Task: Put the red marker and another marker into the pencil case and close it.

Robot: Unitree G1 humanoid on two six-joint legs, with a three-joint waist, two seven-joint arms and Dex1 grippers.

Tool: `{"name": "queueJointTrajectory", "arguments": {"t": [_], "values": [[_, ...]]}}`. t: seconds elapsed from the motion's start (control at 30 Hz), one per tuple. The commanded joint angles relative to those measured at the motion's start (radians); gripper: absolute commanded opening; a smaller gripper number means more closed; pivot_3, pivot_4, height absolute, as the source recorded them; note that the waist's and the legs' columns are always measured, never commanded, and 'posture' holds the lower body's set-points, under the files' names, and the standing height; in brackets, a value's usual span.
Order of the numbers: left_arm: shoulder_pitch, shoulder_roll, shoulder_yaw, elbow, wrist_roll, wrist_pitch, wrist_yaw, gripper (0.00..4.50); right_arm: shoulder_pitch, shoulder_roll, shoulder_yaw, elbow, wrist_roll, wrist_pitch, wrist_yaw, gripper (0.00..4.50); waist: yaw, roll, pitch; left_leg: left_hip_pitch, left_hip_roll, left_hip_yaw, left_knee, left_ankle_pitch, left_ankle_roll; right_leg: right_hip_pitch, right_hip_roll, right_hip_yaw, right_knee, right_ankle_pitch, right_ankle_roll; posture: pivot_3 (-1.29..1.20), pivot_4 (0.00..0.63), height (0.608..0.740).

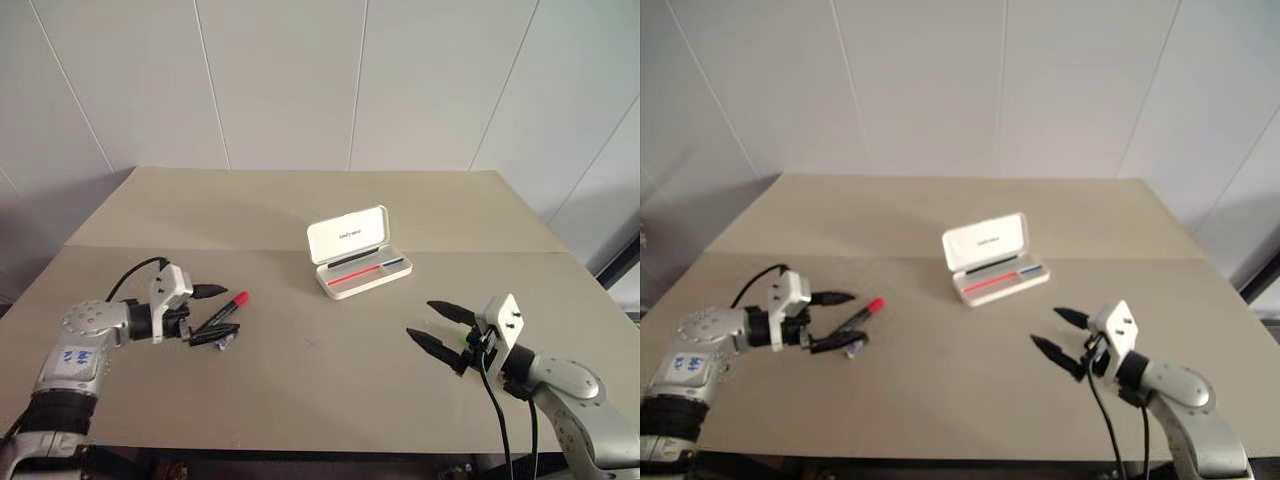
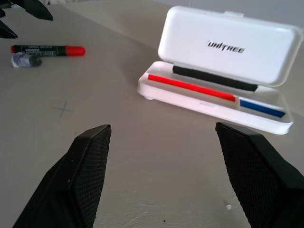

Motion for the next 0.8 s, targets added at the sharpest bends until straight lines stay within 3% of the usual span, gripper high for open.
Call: {"name": "queueJointTrajectory", "arguments": {"t": [0.03,0.37,0.67,0.8], "values": [[-0.06,-0.013,-0.011,0.05,0.012,-0.036,-0.02,4.47,0.011,0.017,-0.028,-0.048,0.013,-0.016,-0.035,4.5,-0.002,0.0,0.0,0.0,0.0,0.0,0.0,0.0,0.0,0.0,0.0,0.0,0.0,0.0,0.0,0.0,0.15,0.74],[-0.224,-0.127,-0.084,0.211,0.061,-0.117,-0.053,4.47,0.052,0.028,-0.017,-0.12,0.02,0.011,-0.084,4.5,0.006,-0.001,0.0,0.0,0.0,-0.001,0.001,0.0,0.0,0.0,0.0,0.0,0.001,0.0,0.0,0.0,0.15,0.74],[-0.393,-0.25,-0.143,0.329,0.098,-0.128,-0.079,4.47,-0.038,0.051,0.022,-0.038,-0.003,-0.025,-0.074,4.5,-0.001,-0.001,0.0,-0.001,0.0,-0.001,0.004,0.0,0.0,0.0,0.001,0.0,0.002,0.001,0.002,0.0,0.15,0.74],[-0.5,-0.322,-0.168,0.483,0.15,-0.181,-0.053,4.47,0.05,0.036,-0.017,-0.091,0.021,-0.044,-0.043,4.5,0.005,-0.001,0.001,-0.002,-0.001,-0.001,0.004,0.0,0.0,0.0,0.001,0.0,0.002,0.001,0.002,0.0,0.15,0.74]]}}
